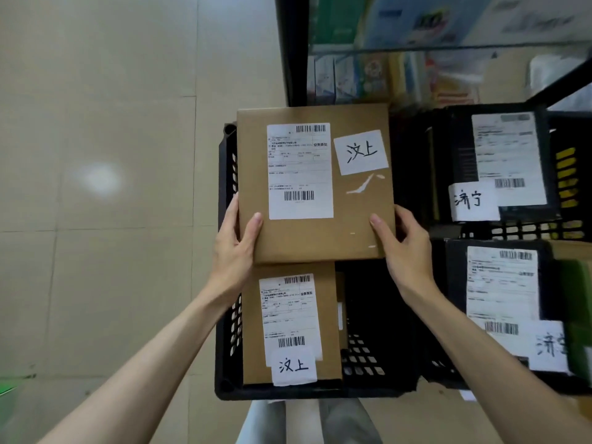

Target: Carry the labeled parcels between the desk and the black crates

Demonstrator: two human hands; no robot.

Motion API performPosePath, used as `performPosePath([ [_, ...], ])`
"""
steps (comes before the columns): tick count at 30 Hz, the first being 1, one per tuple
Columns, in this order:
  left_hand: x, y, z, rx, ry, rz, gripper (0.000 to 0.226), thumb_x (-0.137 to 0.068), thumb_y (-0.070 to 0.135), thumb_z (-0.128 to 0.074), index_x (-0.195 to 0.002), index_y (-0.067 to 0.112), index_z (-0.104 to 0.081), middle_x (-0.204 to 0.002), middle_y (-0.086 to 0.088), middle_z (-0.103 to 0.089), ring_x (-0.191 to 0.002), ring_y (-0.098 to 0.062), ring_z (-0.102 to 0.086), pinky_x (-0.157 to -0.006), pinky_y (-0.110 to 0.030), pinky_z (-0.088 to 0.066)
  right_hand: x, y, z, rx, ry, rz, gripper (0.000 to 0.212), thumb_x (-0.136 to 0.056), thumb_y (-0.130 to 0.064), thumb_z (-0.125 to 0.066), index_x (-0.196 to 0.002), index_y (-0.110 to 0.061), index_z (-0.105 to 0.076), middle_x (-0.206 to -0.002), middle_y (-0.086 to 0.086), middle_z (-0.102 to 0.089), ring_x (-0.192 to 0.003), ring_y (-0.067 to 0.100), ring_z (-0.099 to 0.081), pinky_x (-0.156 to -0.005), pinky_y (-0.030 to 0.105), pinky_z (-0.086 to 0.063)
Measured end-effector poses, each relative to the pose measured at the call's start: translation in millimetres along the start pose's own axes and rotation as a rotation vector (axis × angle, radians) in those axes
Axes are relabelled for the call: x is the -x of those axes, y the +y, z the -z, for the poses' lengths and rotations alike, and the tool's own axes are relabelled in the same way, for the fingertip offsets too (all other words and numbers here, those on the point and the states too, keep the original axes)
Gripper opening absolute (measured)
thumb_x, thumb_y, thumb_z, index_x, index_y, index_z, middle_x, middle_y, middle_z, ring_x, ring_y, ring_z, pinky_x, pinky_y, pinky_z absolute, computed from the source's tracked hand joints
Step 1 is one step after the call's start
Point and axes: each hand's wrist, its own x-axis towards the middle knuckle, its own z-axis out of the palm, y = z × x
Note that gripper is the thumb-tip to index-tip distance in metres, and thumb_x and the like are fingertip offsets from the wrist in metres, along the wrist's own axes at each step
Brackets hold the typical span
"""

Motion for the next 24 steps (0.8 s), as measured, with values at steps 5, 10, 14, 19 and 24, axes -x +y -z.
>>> performPosePath([
  [5, -12, -18, -2, -0.038, -0.016, 0.021, 0.056, -0.105, 0.034, -0.054, -0.158, 0.028, -0.033, -0.156, 0.015, -0.043, -0.143, 0.001, -0.040, -0.123, -0.038, -0.031, -11, 17, -9, 0.043, 0.003, -0.001, 0.054, -0.097, -0.033, -0.063, -0.145, -0.014, -0.049, -0.124, -0.007, -0.063, -0.100, -0.014, -0.055, -0.079, 0.000, -0.046],
  [10, -20, -32, -1, -0.100, -0.044, 0.043, 0.059, -0.105, 0.038, -0.053, -0.159, 0.029, -0.030, -0.155, 0.018, -0.044, -0.142, 0.003, -0.040, -0.123, -0.037, -0.029, -15, 27, -14, 0.062, 0.015, -0.011, 0.054, -0.097, -0.033, -0.063, -0.146, -0.016, -0.047, -0.110, -0.020, -0.059, -0.089, -0.028, -0.053, -0.074, -0.003, -0.043],
  [14, -27, -36, -4, -0.114, -0.065, 0.068, 0.053, -0.106, 0.030, -0.052, -0.156, 0.029, -0.035, -0.150, 0.018, -0.050, -0.136, 0.005, -0.046, -0.120, -0.032, -0.035, -23, 34, -19, 0.084, -0.006, -0.027, 0.052, -0.098, -0.033, -0.062, -0.144, -0.014, -0.049, -0.119, -0.009, -0.065, -0.097, -0.009, -0.059, -0.076, 0.000, -0.046],
  [19, -35, -42, -11, -0.079, -0.052, 0.145, 0.052, -0.105, 0.023, -0.055, -0.154, 0.025, -0.039, -0.145, 0.013, -0.056, -0.131, 0.005, -0.052, -0.113, -0.024, -0.042, -31, 45, -27, 0.086, -0.017, -0.062, 0.050, -0.099, -0.032, -0.061, -0.144, -0.012, -0.049, -0.121, -0.006, -0.063, -0.109, 0.007, -0.061, -0.085, 0.010, -0.049],
  [24, -47, -53, -11, -0.118, -0.040, 0.223, 0.055, -0.103, 0.019, -0.059, -0.153, 0.019, -0.036, -0.147, 0.005, -0.056, -0.132, -0.004, -0.054, -0.114, -0.031, -0.042, -37, 57, -37, 0.074, -0.002, -0.101, 0.051, -0.099, -0.030, -0.061, -0.145, -0.013, -0.047, -0.121, -0.007, -0.061, -0.111, 0.008, -0.058, -0.094, 0.020, -0.050],
])
